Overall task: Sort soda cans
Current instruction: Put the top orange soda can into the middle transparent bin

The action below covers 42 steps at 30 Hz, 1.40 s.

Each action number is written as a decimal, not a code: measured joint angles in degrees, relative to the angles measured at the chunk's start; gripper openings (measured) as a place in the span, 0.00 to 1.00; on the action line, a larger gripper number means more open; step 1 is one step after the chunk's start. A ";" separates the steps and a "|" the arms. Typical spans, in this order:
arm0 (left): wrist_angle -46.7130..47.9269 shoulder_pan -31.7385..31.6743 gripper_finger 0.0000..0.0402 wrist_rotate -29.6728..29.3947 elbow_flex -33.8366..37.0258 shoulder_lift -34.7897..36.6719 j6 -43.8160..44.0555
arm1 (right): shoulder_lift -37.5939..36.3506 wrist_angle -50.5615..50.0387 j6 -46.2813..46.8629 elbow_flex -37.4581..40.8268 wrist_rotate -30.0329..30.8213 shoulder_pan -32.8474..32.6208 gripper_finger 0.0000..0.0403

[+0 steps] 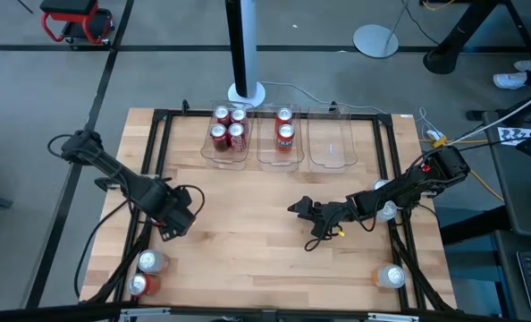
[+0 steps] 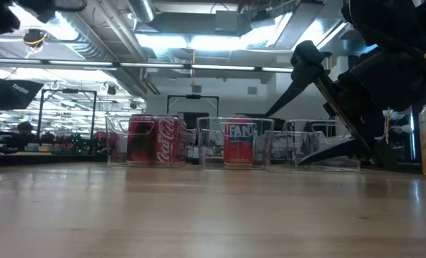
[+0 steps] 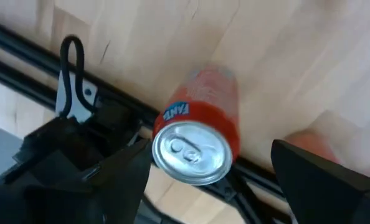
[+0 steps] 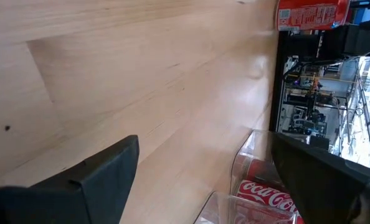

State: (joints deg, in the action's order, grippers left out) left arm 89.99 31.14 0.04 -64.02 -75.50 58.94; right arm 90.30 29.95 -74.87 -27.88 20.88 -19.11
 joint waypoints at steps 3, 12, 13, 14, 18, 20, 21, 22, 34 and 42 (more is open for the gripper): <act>0.03 0.04 0.79 0.82 1.97 0.00 -0.39 | 0.00 0.02 0.00 0.00 0.00 0.00 0.90; -1.46 0.02 0.79 1.04 6.58 0.02 -0.76 | 0.00 0.01 0.00 0.00 0.00 0.00 0.90; -1.78 0.02 0.79 1.04 6.78 0.02 -0.59 | 0.00 0.01 0.00 0.00 0.00 0.00 0.90; -2.44 0.02 0.79 1.04 7.15 0.06 -0.53 | 0.00 0.01 0.00 0.00 0.00 0.00 0.90; -4.36 0.02 0.79 1.33 8.99 0.07 -0.13 | 0.00 0.02 0.00 0.00 0.00 0.00 0.90; -4.40 0.02 0.79 1.54 10.08 0.07 -0.02 | 0.00 0.00 0.00 0.00 0.00 0.00 0.90; -4.18 0.02 0.79 1.54 10.55 0.07 -0.04 | 0.00 0.00 0.00 -0.02 0.00 0.00 0.90; -3.93 0.02 0.79 1.58 11.03 0.09 -0.02 | 0.00 0.00 0.00 0.00 0.00 0.00 0.90; -3.51 0.02 0.79 1.63 12.80 0.13 0.72 | 0.00 0.02 0.00 0.00 0.00 0.00 0.90; -3.62 -0.48 0.79 1.44 12.82 0.11 0.52 | 0.00 0.31 0.00 0.00 0.00 0.00 0.90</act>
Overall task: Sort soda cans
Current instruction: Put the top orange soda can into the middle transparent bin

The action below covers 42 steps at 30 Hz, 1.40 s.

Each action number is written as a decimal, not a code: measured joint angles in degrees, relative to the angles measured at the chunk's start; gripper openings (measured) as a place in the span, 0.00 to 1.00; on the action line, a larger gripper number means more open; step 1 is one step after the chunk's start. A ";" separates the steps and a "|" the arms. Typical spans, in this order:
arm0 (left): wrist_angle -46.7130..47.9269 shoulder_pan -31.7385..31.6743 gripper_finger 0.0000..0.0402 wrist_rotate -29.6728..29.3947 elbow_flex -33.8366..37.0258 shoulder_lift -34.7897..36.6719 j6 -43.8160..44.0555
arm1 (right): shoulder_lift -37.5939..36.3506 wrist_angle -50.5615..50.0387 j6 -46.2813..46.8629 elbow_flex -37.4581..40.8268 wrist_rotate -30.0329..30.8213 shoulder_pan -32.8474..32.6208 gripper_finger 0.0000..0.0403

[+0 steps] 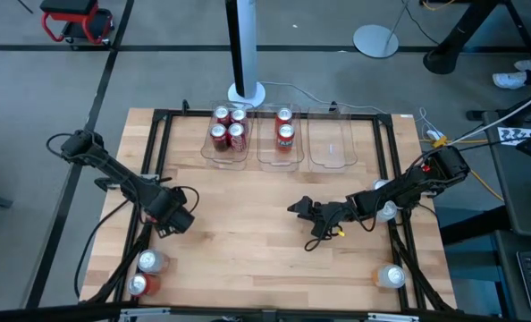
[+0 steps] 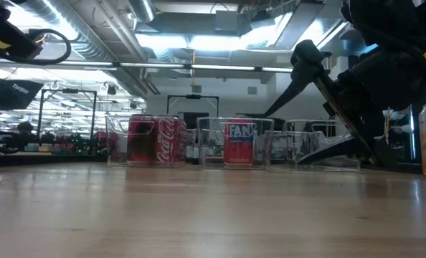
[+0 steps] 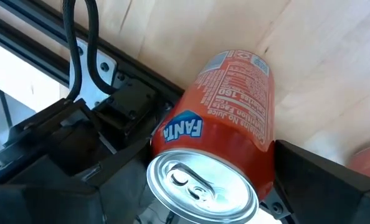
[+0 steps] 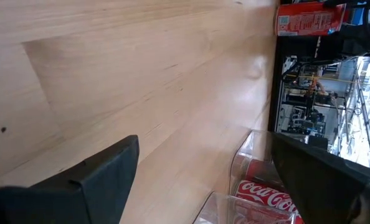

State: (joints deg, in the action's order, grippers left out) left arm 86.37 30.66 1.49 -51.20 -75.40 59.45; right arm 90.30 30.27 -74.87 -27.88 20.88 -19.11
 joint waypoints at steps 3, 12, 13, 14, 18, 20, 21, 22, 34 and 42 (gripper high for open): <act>0.01 -0.05 0.79 0.68 0.03 -0.04 0.79 | 0.00 0.02 0.00 0.00 0.00 0.00 0.90; -0.90 -0.03 0.91 0.17 0.53 -0.22 3.25 | 0.00 0.02 0.00 -0.02 0.00 0.00 0.90; -1.10 -0.03 0.95 0.21 0.72 -0.22 3.24 | 0.00 0.02 0.00 0.00 0.00 0.00 0.90; -1.43 -0.03 0.97 0.37 0.99 -0.22 3.45 | 0.00 0.02 0.00 -0.01 0.00 0.00 0.90; -2.20 -0.03 0.96 0.68 1.18 -0.20 2.57 | 0.00 0.02 0.00 -0.02 0.00 0.00 0.90; -2.19 -0.03 0.95 0.67 1.18 -0.20 1.81 | 0.00 0.02 0.00 -0.02 0.00 0.02 0.90; -2.19 -0.03 0.94 0.69 1.18 -0.20 1.79 | 0.00 0.02 0.01 -0.02 0.00 0.00 0.90; -2.20 -0.03 0.94 0.69 1.18 -0.20 1.80 | 0.00 0.02 0.00 -0.02 0.00 0.00 0.90; -0.28 0.10 0.94 3.67 1.14 -0.13 4.11 | 0.00 -0.01 0.02 -0.02 0.00 0.00 0.90; -5.58 0.10 0.94 5.95 5.42 -0.11 -1.40 | 0.00 -0.11 0.02 -0.02 -0.30 0.01 0.90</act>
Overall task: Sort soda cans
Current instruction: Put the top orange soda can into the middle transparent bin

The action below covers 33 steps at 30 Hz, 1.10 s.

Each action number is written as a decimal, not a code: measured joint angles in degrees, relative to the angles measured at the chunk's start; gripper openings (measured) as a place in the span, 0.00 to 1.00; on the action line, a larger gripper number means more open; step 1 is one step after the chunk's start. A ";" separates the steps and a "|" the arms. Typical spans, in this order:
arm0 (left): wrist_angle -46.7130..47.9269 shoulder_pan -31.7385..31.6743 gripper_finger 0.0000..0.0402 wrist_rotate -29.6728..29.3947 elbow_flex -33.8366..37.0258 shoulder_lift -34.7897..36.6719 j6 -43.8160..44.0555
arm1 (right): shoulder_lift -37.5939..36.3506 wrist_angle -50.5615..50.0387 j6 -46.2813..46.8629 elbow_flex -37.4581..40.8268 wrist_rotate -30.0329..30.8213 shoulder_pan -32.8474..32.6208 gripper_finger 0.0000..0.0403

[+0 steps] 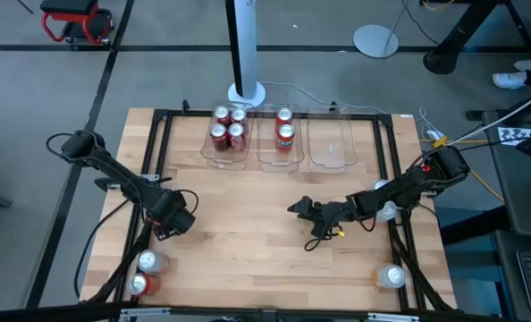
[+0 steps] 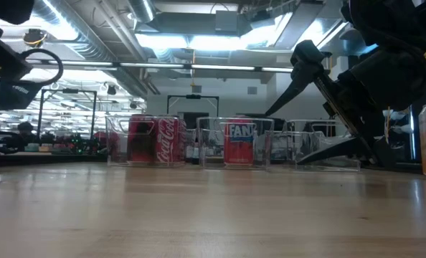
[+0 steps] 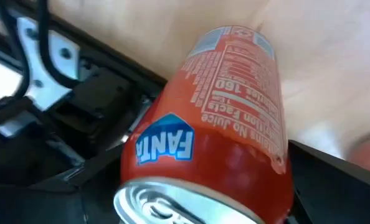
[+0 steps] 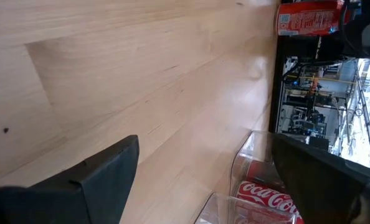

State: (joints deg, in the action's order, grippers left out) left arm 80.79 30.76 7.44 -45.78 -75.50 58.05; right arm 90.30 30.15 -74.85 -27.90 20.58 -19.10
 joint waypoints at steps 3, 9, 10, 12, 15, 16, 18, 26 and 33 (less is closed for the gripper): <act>-0.85 0.01 0.92 0.16 0.00 0.02 0.25 | 0.00 0.00 -0.02 0.00 -0.55 0.01 0.90; -1.64 -0.11 0.82 0.46 -0.07 0.04 0.03 | 0.00 0.11 -0.28 0.00 -0.59 0.01 0.90; -1.71 -0.11 0.80 0.51 -0.09 0.07 0.01 | 0.00 0.09 -0.31 0.00 -0.59 0.01 0.90; -1.85 -0.11 0.77 0.41 -0.13 0.13 0.03 | 0.00 0.09 -0.33 0.00 -0.59 0.01 0.90; -1.98 -0.11 0.77 0.32 -0.15 0.13 0.17 | 0.00 0.11 -0.37 0.00 -0.59 0.01 0.90; -1.99 -0.11 0.77 0.31 -0.15 0.13 0.25 | 0.00 0.11 -0.37 0.00 -0.59 0.00 0.90; -1.96 -0.15 0.77 0.21 -0.28 0.12 0.31 | 0.00 0.13 -0.39 0.00 -0.59 0.00 0.90; -2.34 -3.42 0.77 -1.29 -5.26 0.00 1.56 | 0.00 0.39 -0.44 0.00 -0.55 0.00 0.90; -1.98 -10.53 0.77 -5.81 -12.89 0.00 -1.65 | 0.00 0.72 -0.46 0.00 -0.55 0.01 0.90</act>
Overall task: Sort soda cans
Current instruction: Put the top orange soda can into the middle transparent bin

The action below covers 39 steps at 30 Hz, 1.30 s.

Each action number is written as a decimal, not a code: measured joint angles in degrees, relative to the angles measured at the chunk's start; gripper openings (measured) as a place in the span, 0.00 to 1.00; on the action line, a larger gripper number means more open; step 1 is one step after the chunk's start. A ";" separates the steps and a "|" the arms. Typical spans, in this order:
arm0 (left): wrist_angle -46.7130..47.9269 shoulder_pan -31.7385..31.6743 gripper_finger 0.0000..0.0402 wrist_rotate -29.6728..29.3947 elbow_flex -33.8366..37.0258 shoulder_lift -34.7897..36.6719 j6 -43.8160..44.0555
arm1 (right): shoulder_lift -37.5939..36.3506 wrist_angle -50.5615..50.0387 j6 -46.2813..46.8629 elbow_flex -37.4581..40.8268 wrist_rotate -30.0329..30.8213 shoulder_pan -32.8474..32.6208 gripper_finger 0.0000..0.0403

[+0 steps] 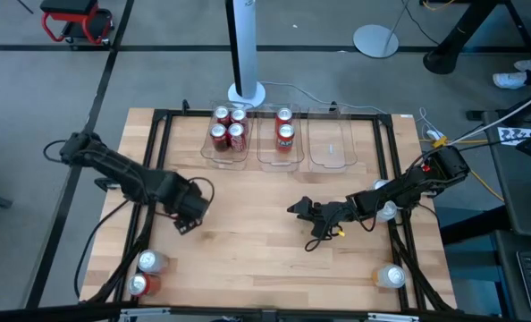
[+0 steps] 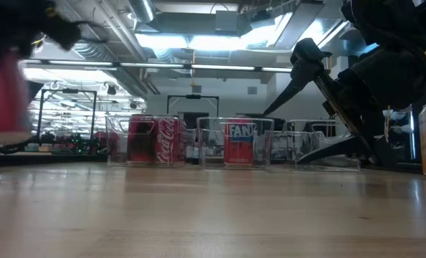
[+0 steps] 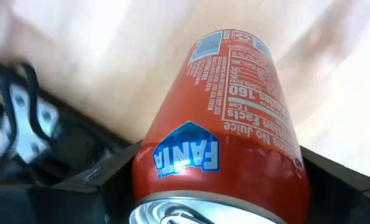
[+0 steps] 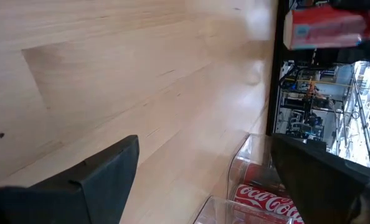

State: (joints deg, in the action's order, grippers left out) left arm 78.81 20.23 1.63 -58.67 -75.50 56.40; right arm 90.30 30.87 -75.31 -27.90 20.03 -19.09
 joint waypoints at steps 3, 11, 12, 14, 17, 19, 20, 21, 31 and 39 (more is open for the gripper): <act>-0.04 -3.13 0.77 -3.00 -3.53 0.00 -3.60 | 0.00 0.00 0.00 0.00 0.01 0.00 0.90; -1.40 -12.23 0.77 -12.39 -13.21 -0.80 -14.81 | 0.00 0.00 -0.04 0.00 0.02 -0.01 0.90; -1.70 -13.55 0.77 -13.12 -14.47 -1.34 -16.39 | 0.00 0.00 -0.04 0.00 0.02 -0.01 0.90; -2.77 -16.03 0.77 -14.40 -17.08 -2.96 -19.40 | 0.00 -0.02 -0.04 0.00 0.02 -0.01 0.90; -3.38 -20.00 0.76 -14.99 -21.17 -6.57 -24.19 | 0.00 -0.02 -0.13 0.00 0.02 -0.02 0.90; -3.12 -22.51 0.76 -15.16 -24.25 -9.78 -27.78 | 0.00 -0.02 -0.13 0.00 0.02 0.00 0.90; -3.13 -23.67 0.76 -15.21 -25.78 -11.50 -29.63 | 0.00 -0.02 -0.13 0.00 0.02 0.00 0.90; -3.03 -24.82 0.76 -15.20 -27.48 -13.35 -31.40 | 0.00 -0.03 -0.13 0.00 0.02 -0.01 0.90; -2.90 -33.96 0.76 -17.98 -48.00 -29.68 -46.71 | 0.00 -0.64 -0.11 0.00 -0.07 -0.01 0.90; -7.72 -41.25 0.76 -20.00 -54.95 -35.27 -54.63 | 0.00 -0.66 -0.10 0.00 -0.12 -0.01 0.90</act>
State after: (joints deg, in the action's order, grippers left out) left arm 71.09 -21.01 -18.37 -113.62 -110.77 1.78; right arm 90.30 30.22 -75.41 -27.90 19.91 -19.10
